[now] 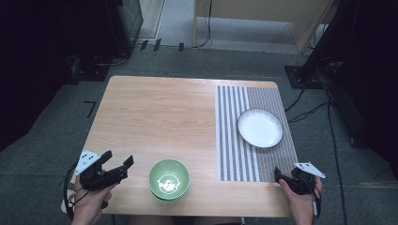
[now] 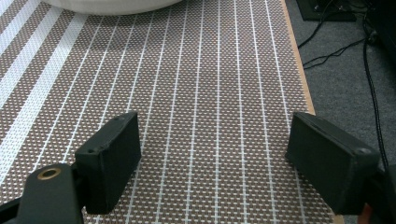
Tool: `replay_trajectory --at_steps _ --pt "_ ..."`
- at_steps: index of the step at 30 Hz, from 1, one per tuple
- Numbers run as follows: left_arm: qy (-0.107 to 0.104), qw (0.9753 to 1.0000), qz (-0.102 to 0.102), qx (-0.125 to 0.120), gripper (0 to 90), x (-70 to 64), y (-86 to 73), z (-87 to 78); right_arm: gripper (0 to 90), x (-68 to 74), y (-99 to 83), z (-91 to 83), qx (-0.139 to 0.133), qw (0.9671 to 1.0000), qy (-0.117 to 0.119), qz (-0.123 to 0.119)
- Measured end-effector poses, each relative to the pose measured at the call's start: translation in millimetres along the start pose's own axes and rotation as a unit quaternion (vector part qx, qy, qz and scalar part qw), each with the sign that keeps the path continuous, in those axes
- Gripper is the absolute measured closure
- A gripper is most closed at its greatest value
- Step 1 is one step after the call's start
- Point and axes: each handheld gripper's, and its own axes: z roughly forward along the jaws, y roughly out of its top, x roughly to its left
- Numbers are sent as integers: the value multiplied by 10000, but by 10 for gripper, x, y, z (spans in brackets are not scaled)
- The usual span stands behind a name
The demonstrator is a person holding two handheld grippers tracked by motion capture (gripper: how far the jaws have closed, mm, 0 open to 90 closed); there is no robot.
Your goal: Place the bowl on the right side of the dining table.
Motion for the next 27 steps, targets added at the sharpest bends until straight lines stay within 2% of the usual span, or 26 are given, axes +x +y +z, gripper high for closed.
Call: replay_trajectory --at_steps 9,18,20,22,23,27 --pt "-431 9985 337 78 150 -335 10 -10 187 7 10 -34 -84 9999 -65 71" --pt "-645 9953 680 250 159 -553 -46 33 202 82 51 -133 -303 9995 -42 60" --pt "-617 9950 733 292 255 -586 -77 57 203 126 66 -154 -349 9994 -14 59" --pt "-659 9940 781 395 277 -615 -110 95 205 166 81 -174 -396 9992 31 -1" --pt "-646 9933 841 450 318 -635 -132 118 205 186 90 -185 -427 9991 57 -33" --pt "-662 9910 993 615 413 -687 -185 169 205 266 128 -249 -566 9982 204 -4"
